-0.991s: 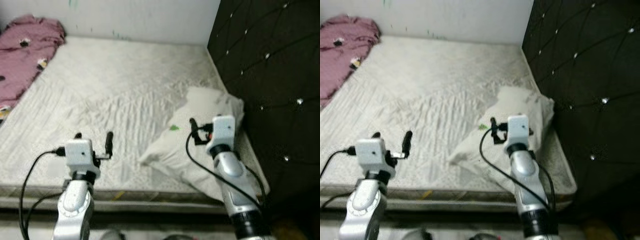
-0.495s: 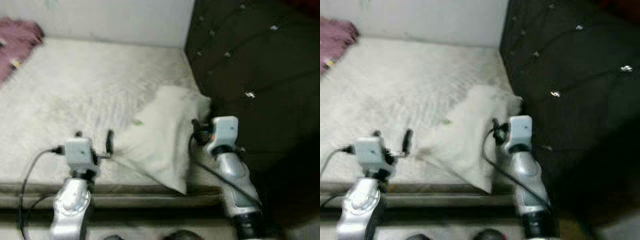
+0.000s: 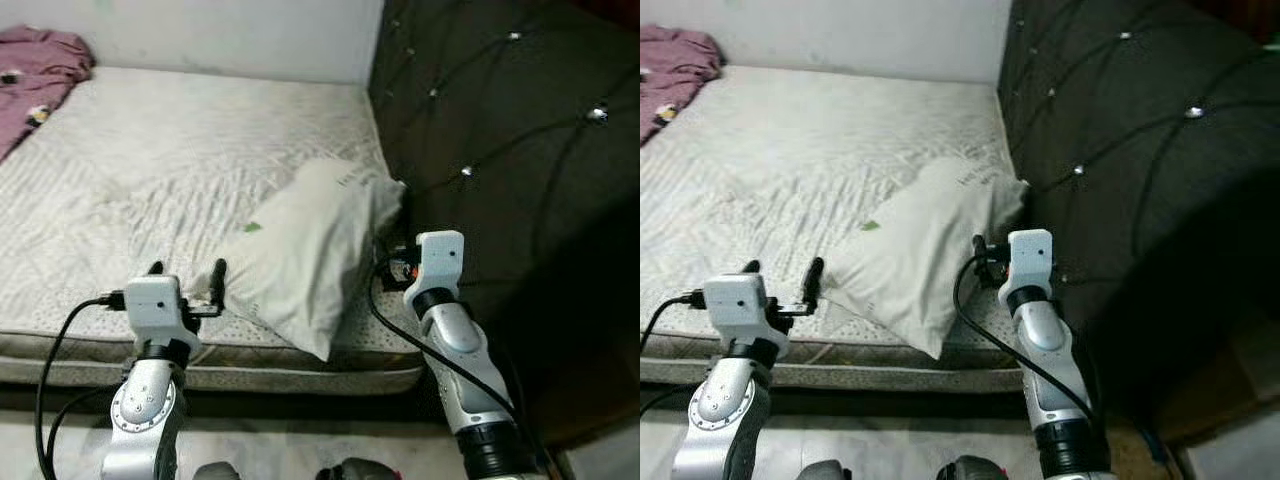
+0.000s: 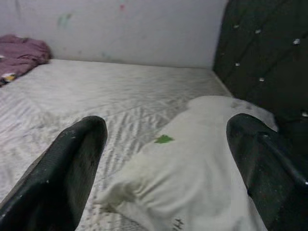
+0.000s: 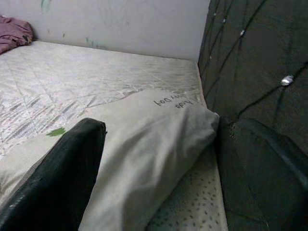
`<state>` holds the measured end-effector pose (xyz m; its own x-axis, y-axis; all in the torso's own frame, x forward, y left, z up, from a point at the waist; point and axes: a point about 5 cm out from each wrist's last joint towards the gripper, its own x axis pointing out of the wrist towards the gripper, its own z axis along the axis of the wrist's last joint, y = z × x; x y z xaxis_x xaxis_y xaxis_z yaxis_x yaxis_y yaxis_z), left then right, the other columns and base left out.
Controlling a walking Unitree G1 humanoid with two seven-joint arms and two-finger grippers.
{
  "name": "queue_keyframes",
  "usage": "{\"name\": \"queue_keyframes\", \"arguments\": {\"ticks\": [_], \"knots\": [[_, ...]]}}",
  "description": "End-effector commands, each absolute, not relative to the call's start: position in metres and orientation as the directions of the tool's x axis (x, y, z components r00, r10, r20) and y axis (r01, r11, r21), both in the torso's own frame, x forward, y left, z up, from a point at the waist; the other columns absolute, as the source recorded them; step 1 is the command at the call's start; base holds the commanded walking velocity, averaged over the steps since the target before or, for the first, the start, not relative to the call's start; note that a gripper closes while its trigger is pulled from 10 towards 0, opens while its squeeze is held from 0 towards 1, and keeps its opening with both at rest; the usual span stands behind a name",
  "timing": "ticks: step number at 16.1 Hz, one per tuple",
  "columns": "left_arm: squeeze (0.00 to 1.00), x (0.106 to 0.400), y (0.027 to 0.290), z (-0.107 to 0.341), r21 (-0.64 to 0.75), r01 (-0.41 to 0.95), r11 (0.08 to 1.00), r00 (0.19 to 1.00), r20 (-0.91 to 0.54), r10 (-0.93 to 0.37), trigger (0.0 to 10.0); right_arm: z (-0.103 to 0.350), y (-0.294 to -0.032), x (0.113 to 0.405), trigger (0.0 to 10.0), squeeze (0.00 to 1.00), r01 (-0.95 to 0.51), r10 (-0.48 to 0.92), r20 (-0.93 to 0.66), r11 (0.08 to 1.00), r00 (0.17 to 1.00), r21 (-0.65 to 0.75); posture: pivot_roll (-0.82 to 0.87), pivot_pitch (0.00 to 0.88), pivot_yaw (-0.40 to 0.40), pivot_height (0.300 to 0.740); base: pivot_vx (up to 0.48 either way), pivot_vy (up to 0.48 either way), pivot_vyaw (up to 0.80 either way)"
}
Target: Clean up the room
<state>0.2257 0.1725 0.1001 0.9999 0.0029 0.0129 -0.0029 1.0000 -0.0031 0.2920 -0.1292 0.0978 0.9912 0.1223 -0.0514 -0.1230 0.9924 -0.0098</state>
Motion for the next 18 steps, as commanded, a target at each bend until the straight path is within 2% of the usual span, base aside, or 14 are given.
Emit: {"name": "queue_keyframes", "arguments": {"ticks": [1, 4, 7, 14, 18], "knots": [[0.0, 0.226, 0.1733, 0.1047, -0.002, 0.006, 1.0, 0.999, 0.034, -0.006, 10.0, 0.1007, -0.1287, 0.2933, 10.0, 0.0, -0.13, 0.129, -0.045, 0.992, 0.991, -0.006, -0.01, 0.019, -0.075, 0.74, 0.247, 0.0, 0.0], [0.0, 0.2261, 0.1728, 0.105, -0.005, 0.011, 1.0, 0.999, 0.035, -0.011, 10.0, 0.101, -0.1288, 0.2938, 10.0, 0.0, -0.131, 0.131, -0.045, 0.991, 0.99, -0.006, -0.01, 0.018, -0.077, 0.74, 0.281, 0.0, 0.0], [0.0, 0.2258, 0.1715, 0.1047, -0.012, 0.019, 1.0, 0.999, 0.032, -0.019, 10.0, 0.1012, -0.1289, 0.2945, 10.0, 0.0, -0.131, 0.131, -0.046, 0.991, 0.99, -0.004, -0.01, 0.019, -0.076, 0.74, 0.299, 0.0, -0.4], [0.0, 0.2264, 0.1715, 0.1039, -0.025, 0.014, 1.0, 1.0, 0.026, -0.013, 10.0, 0.102, -0.1287, 0.2948, 10.0, 0.0, -0.133, 0.133, -0.043, 0.991, 0.99, -0.003, -0.01, 0.021, -0.075, 0.74, 0.31, 0.0, 0.0], [0.0, 0.2286, 0.1736, 0.1019, -0.037, -0.019, 0.999, 1.0, 0.008, 0.019, 10.0, 0.102, -0.1284, 0.2955, 10.0, 0.0, -0.132, 0.132, -0.045, 0.991, 0.99, -0.002, -0.01, 0.024, -0.077, 0.74, 0.0, 0.0, 0.0]]}}
